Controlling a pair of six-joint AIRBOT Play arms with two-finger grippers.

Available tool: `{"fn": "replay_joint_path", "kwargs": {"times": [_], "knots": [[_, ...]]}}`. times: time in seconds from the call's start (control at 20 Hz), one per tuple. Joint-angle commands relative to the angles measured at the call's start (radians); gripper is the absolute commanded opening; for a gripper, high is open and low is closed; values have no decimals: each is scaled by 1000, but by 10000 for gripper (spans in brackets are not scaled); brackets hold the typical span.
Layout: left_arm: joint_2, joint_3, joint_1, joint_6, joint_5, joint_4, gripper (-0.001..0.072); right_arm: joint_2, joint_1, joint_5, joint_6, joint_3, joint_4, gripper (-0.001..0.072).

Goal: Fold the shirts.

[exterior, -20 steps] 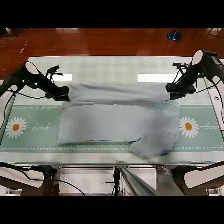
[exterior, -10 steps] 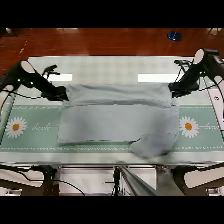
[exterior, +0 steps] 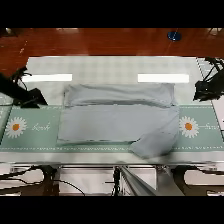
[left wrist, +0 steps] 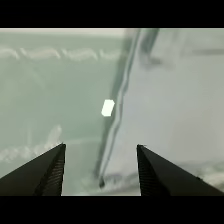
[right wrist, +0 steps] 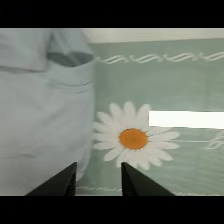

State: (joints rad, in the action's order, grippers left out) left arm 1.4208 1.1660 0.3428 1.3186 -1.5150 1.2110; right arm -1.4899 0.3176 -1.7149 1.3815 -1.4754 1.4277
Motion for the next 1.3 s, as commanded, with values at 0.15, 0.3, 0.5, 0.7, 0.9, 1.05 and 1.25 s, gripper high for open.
{"fn": "replay_joint_path", "kwargs": {"times": [0.15,0.3,0.5,0.7,0.9,1.05,1.25], "knots": [[-204,-432,106,-120,-31,-119,560,208,107,155,-120,294,-220,361],[-308,-588,151,-155,6,-131,560,272,137,205,-130,429,-227,361],[-335,-663,224,-186,39,-127,560,285,142,219,-150,478,-278,361],[-334,-666,294,-220,111,-129,560,285,142,225,-157,478,-309,361],[-288,-666,274,-234,171,-135,560,285,142,244,-172,478,-354,361],[-216,-666,224,-234,188,-138,560,286,142,241,-173,478,-354,361],[-133,-666,106,-233,236,-176,560,287,142,230,-175,478,-353,361]]}}
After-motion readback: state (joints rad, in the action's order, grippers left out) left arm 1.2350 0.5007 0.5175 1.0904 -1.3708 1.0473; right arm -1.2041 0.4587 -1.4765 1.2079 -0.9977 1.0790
